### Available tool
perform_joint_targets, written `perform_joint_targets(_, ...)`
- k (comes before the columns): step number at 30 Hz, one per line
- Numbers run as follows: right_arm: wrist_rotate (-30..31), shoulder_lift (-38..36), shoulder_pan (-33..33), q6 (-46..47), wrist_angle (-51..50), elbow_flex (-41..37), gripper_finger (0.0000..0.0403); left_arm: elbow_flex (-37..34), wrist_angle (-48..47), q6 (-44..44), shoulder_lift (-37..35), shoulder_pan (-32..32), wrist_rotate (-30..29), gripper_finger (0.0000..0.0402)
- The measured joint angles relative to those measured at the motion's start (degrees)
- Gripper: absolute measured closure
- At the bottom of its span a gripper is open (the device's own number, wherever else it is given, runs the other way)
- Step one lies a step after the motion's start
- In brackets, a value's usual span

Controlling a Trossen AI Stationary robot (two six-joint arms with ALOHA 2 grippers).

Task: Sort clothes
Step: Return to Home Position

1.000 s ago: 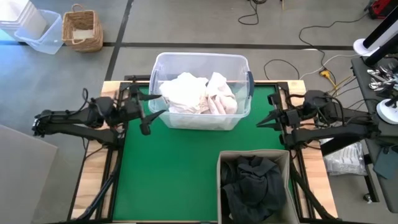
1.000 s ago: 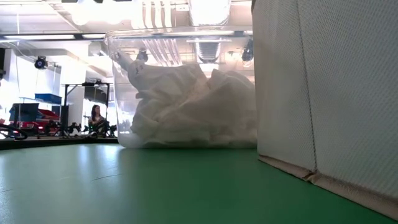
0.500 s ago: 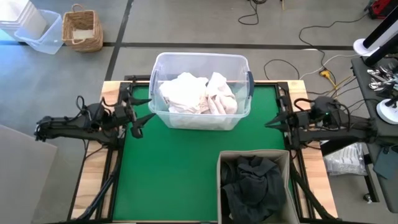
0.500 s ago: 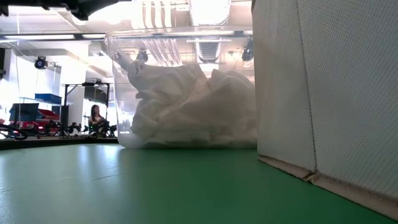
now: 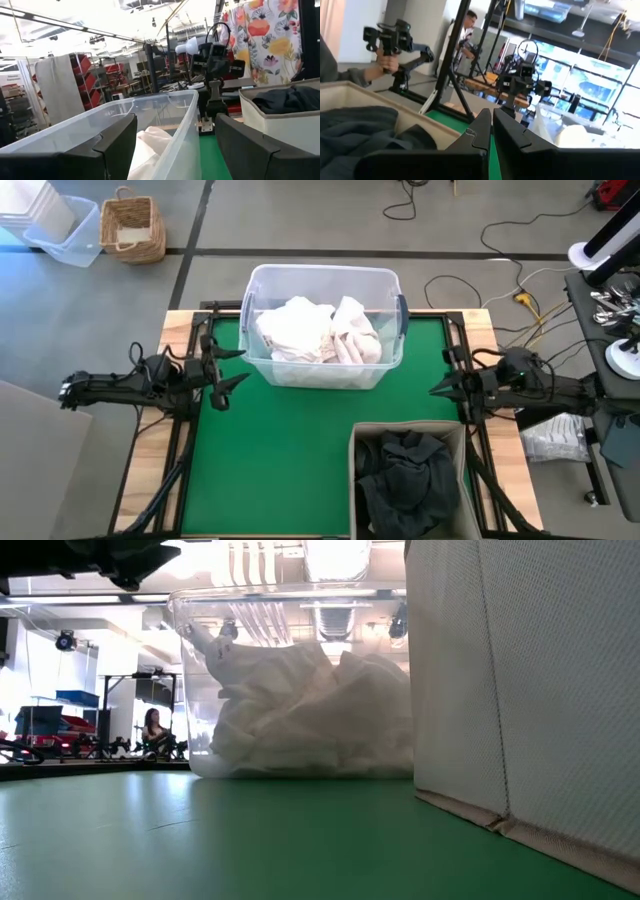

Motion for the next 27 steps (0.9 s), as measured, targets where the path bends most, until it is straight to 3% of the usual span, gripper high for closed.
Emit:
perform_joint_targets(9, -0.05, -12.41, 0.0, 2.87, -6.16, -1.27, 0.039, -0.24, -3.0, -0.12, -7.39, 0.0, -0.12, 0.0157)
perform_joint_targets(13, -3.5, -11.76, 0.15, 3.14, -5.01, -1.87, 0.039, -0.34, -6.29, -1.37, -10.8, 0.01, -0.67, 0.0157)
perform_joint_targets(21, -3.6, -11.14, 0.15, 3.5, -2.46, -4.54, 0.039, -4.41, -7.2, -3.67, -18.83, 0.01, -1.63, 0.0157)
perform_joint_targets(27, -4.97, -12.39, 0.15, 5.89, 4.69, -10.48, 0.039, -7.0, -5.51, -4.67, -18.63, 0.01, -1.62, 0.0157)
